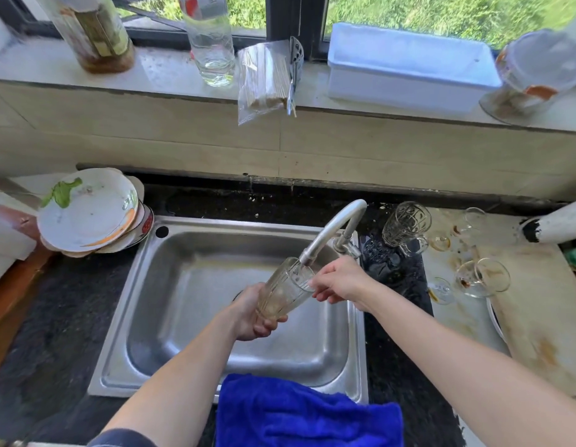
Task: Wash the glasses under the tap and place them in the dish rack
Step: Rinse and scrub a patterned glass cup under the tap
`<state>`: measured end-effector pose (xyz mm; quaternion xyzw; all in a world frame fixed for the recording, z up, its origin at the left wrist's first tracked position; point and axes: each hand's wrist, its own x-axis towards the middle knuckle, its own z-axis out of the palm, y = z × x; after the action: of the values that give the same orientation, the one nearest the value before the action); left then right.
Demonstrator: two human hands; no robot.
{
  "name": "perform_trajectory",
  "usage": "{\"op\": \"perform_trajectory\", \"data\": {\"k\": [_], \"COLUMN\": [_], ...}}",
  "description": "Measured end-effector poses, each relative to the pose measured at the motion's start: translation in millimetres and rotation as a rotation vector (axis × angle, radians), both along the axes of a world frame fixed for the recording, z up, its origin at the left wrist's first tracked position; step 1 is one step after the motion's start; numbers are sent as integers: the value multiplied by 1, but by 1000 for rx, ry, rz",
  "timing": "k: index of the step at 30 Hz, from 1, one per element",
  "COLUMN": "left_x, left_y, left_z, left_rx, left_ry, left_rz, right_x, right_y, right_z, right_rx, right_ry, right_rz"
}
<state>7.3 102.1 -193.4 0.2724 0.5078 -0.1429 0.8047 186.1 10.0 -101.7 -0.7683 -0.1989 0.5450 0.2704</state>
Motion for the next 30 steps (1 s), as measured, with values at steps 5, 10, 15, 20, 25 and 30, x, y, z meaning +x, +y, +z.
{"op": "perform_trajectory", "data": {"k": [5, 10, 15, 20, 25, 30], "left_x": [16, 33, 52, 66, 72, 67], "left_y": [-18, -18, -2, 12, 10, 24], "left_z": [0, -5, 1, 5, 19, 34], "left_rx": [23, 168, 235, 119, 132, 162], "left_ry": [-25, 47, 13, -99, -135, -244], "left_rz": [-52, -52, 57, 355, 460, 374], "right_x": [4, -1, 2, 8, 15, 13], "right_y": [4, 8, 6, 0, -9, -11], "right_z": [5, 13, 20, 6, 1, -1], "right_rx": [51, 167, 272, 350, 356, 492], "right_ry": [-261, -587, -664, -525, -510, -541], "right_rz": [216, 502, 430, 203, 139, 234]}}
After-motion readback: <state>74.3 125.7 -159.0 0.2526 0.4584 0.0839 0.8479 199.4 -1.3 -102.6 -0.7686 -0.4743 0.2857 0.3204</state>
